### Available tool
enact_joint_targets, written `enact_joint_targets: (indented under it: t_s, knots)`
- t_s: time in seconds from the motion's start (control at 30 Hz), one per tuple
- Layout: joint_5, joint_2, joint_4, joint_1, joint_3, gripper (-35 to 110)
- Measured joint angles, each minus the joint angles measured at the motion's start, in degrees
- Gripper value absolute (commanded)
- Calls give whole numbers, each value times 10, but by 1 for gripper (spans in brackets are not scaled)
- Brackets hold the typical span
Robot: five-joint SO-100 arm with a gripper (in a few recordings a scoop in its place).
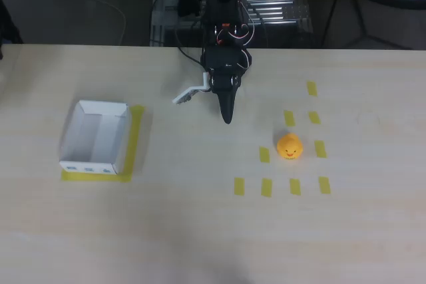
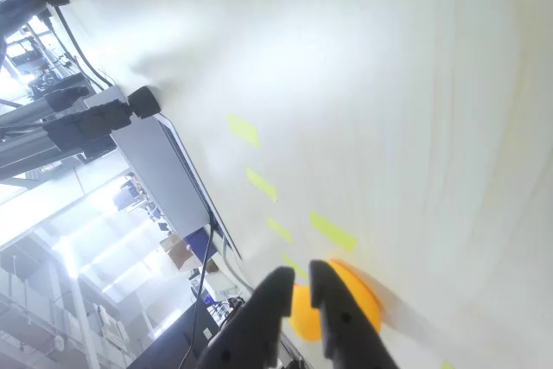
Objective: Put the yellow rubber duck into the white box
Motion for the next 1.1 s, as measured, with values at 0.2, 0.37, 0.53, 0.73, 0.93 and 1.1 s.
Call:
enact_joint_targets:
  t_s: [0.2,0.37,0.53,0.73,0.93,1.1]
  knots:
    - [0,0,0,0,0,0]
    - [-11,-17,-37,0,0,0]
    - [-55,-141,-54,4,-45,0]
    - [-76,-346,46,11,-313,1]
    - [-168,-550,245,-23,-678,41]
    - [-299,-710,364,-71,-890,56]
